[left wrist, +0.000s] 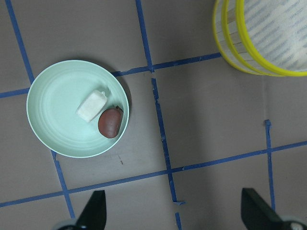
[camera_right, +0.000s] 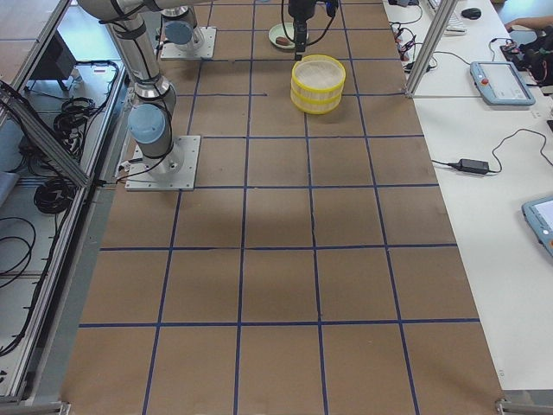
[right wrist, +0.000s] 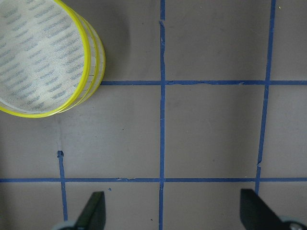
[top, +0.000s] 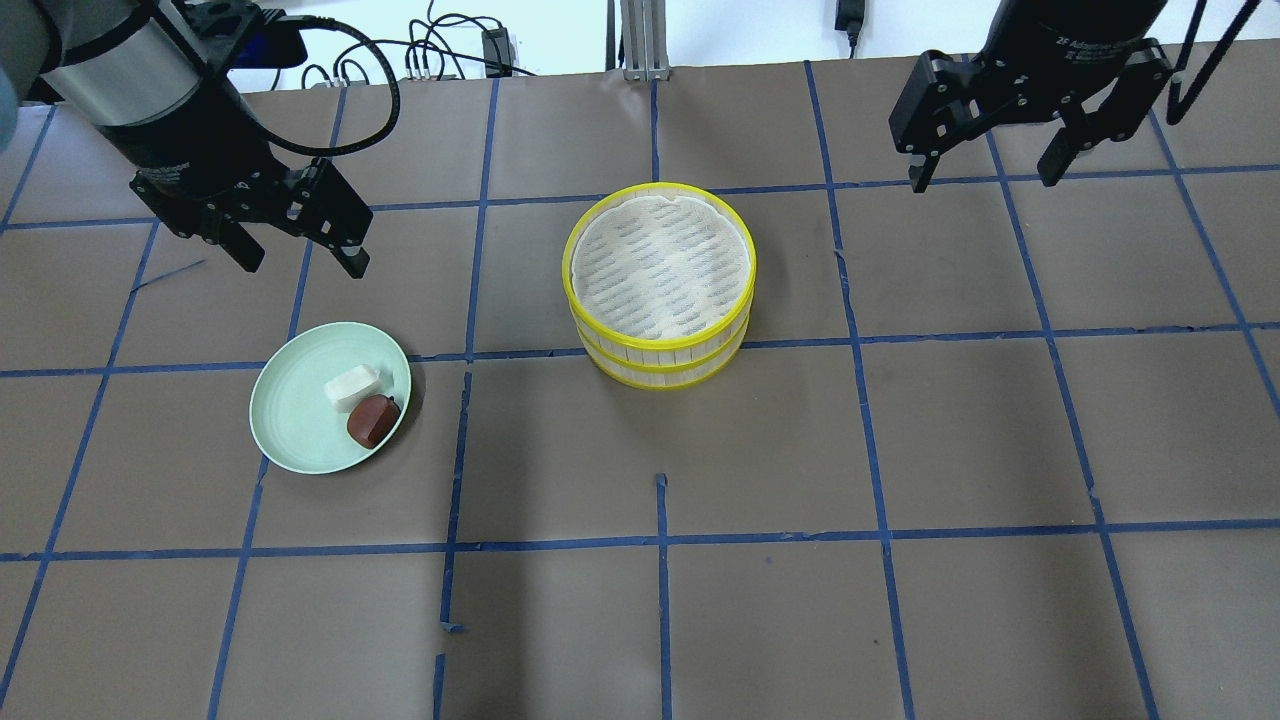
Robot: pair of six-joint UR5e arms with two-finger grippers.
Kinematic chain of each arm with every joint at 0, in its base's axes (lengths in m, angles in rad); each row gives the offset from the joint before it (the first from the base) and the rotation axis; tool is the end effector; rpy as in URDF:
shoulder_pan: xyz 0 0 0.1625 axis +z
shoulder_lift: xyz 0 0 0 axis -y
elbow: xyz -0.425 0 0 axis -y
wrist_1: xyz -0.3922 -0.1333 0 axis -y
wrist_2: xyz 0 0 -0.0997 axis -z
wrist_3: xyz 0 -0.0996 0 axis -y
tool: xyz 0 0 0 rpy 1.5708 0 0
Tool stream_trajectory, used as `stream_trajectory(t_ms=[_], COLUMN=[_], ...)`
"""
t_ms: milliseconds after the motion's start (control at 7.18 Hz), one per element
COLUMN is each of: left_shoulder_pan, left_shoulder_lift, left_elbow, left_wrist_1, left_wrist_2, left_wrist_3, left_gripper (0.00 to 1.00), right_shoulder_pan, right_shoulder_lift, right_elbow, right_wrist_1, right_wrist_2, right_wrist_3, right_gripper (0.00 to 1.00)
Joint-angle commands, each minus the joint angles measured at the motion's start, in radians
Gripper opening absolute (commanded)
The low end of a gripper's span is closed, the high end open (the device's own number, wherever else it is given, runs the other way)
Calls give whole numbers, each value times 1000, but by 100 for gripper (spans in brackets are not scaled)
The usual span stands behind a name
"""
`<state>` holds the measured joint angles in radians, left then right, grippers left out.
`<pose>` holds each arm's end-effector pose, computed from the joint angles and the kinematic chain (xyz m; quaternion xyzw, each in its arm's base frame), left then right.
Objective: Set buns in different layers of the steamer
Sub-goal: 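Move the left gripper toward the plate while the right approaches the steamer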
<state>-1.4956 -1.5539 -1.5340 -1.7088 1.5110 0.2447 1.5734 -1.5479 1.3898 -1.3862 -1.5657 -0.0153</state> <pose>-0.1031 -0.4845 0.5010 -0.0833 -0.9952 -0.0368 0.0362 0.1351 -0.4937 0.5469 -0.0089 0.9999 0.0132 0.0026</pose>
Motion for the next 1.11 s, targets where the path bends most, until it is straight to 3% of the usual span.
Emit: stream_trajectory(t_ms=[0,557,696,975], left_shoulder_pan=[0,85,136,176], left_shoulder_lift=[0,11,8,-76], left_elbow=[0,-27,-85,-228], left_wrist_1=[0,8,79,314], left_wrist_2=[0,37,116,114], left_wrist_3=[1,199,205,197], left_gripper=[100,100,100,100], right_shoulder_pan=[4,-1,5,84], right_shoulder_lift=[0,6,20,156], right_elbow=[9,52,96,100], right_wrist_1=[-5,-13,-111,-358], right_wrist_2=[-11,0,4,24], right_wrist_3=[-2,0,79,196], right_gripper=[100,100,100,100])
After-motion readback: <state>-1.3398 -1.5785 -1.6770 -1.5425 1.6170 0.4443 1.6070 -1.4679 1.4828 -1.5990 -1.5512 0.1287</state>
